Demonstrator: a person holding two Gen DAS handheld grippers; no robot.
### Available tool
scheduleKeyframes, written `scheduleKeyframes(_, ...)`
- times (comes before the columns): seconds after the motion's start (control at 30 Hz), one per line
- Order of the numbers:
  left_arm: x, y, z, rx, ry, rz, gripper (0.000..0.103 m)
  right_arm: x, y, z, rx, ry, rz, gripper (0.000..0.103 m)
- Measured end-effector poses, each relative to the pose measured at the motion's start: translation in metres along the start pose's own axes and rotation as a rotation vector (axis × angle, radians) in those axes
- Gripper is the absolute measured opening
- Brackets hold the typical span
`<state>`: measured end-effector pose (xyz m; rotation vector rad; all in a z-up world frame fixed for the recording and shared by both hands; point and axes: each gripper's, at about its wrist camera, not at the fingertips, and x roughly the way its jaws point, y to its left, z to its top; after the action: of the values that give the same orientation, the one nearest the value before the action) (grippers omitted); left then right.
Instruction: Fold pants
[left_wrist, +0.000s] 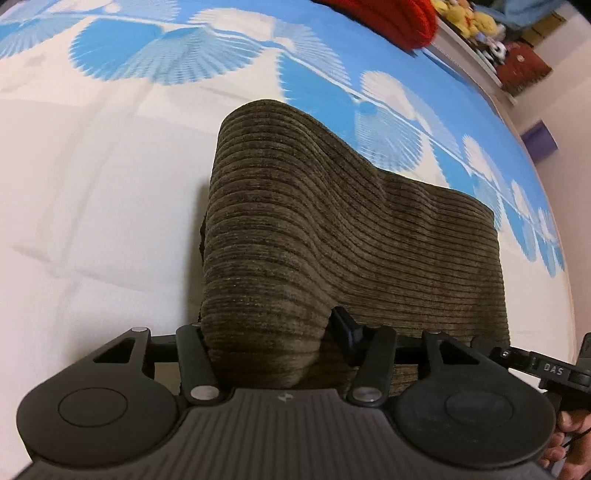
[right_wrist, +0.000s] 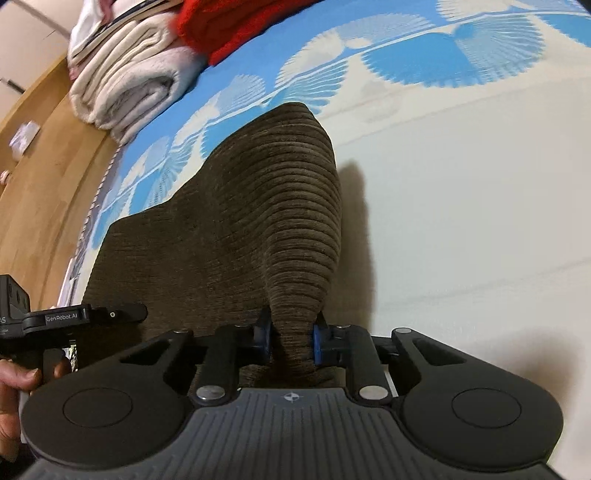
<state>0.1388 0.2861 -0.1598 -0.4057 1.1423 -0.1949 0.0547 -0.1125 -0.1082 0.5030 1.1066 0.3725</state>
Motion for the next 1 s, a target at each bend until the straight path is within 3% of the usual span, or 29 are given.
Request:
scheduleKeyframes(0.23,0.018,-0.050,-0.007,0.035,0.036,-0.025,0.057,-0.033,-0.042,-0.005,0.068,-0.033,-0.019,0.021)
scheduleKeyframes(0.4,0.033,-0.094,-0.014,0.052,0.079,-0.089,0.045,-0.063,-0.075,-0.005,0.117,-0.071,-0.055,0.019)
scheduleKeyframes(0.53,0.047,-0.130,-0.017,0.071,0.103,-0.148,0.040,-0.096,-0.098,0.004,0.146,-0.109,-0.086,0.018)
scheduleKeyframes(0.77,0.058,-0.182,-0.017,0.095,0.029,-0.252,0.038,-0.148,-0.109,0.047,0.034,-0.195,-0.139,0.017)
scheduleKeyframes(0.9,0.055,-0.191,-0.004,0.104,-0.040,-0.289,0.043,-0.165,-0.114,0.074,-0.022,-0.245,-0.139,0.017)
scheduleKeyframes(0.97,0.058,-0.196,0.002,0.137,-0.072,-0.254,0.056,-0.164,-0.127,0.086,-0.076,-0.279,-0.151,0.021)
scheduleKeyframes(1.0,0.061,-0.197,0.004,0.144,-0.082,-0.198,0.059,-0.156,-0.137,0.094,-0.087,-0.274,-0.205,0.025)
